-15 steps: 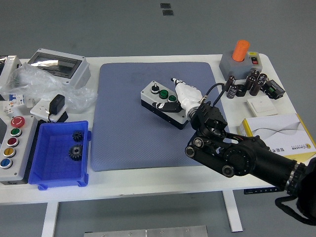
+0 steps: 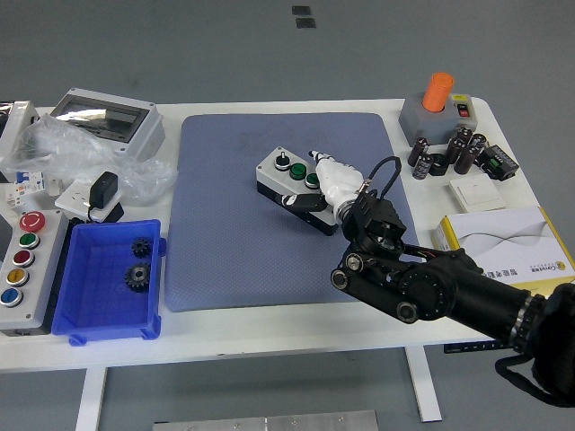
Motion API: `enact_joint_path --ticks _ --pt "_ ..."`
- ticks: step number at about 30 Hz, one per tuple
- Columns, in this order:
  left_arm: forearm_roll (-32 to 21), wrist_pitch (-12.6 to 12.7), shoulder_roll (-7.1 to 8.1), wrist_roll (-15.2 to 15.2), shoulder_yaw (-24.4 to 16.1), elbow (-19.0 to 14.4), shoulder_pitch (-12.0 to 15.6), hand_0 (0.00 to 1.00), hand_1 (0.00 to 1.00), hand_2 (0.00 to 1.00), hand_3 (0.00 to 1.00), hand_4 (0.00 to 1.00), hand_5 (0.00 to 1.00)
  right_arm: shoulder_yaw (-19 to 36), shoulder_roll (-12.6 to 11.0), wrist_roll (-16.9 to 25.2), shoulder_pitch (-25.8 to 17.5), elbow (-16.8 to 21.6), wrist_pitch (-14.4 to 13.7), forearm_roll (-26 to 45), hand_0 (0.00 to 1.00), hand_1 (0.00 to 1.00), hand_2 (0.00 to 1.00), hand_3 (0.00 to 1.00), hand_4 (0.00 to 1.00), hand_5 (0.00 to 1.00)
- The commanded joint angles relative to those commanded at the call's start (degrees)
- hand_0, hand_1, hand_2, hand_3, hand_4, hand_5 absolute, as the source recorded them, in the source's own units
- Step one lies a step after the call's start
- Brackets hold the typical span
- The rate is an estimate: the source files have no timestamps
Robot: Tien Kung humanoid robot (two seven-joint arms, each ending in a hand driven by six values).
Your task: Pick up the button,place it on the desk,press the button,press the button
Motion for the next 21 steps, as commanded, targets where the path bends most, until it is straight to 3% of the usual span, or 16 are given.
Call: enact_joint_path --ticks 5,6,11,12,17,18,21 --pt "0.2 0.0 -0.03 0.0 -0.1 0.0 0.0 0.645 0.652 0.574 0.628 0.611 0.242 -0.9 0.4 0.0 0.3 -0.2 0.6 -0.1 0.926 0.917 0.957 0.998 0.974 0.58" --pt "0.3 0.0 -0.01 0.0 -0.1 0.0 0.0 0.646 0.652 0.574 0.628 0.605 0.238 -1.0 0.4 0.0 0.3 -0.3 0.5 -0.1 0.803 0.836 0.872 0.998 0.976 0.582" --pt "0.6 0.0 0.06 0.0 -0.2 0.0 -0.2 0.646 0.652 0.574 0.628 0.605 0.238 -1.5 0.5 0.0 0.5 -0.9 0.2 0.1 0.803 0.836 0.872 0.998 0.976 0.582" --pt "0.6 0.0 0.05 0.0 -0.3 0.0 -0.2 0.645 0.652 0.574 0.627 0.598 0.231 -1.6 0.5 0.0 0.5 -1.0 0.3 0.1 0.568 0.724 0.775 0.998 0.962 0.548" --pt "0.8 -0.1 -0.06 0.0 -0.3 0.0 -0.2 0.645 0.652 0.574 0.627 0.598 0.231 -2.0 0.6 0.0 0.5 -1.4 0.5 0.1 0.568 0.724 0.775 0.998 0.962 0.548" --pt "0.9 -0.1 -0.07 0.0 -0.3 0.0 -0.2 0.645 0.652 0.573 0.626 0.596 0.23 -2.1 0.7 0.0 0.5 -1.5 0.6 0.1 0.346 0.6 0.668 0.894 0.776 0.29" --pt "1.0 -0.1 -0.1 -0.1 -0.3 0.0 -0.2 0.645 0.652 0.573 0.626 0.596 0.23 -2.5 0.7 0.0 0.5 -1.6 0.8 0.1 0.346 0.6 0.668 0.894 0.776 0.29"
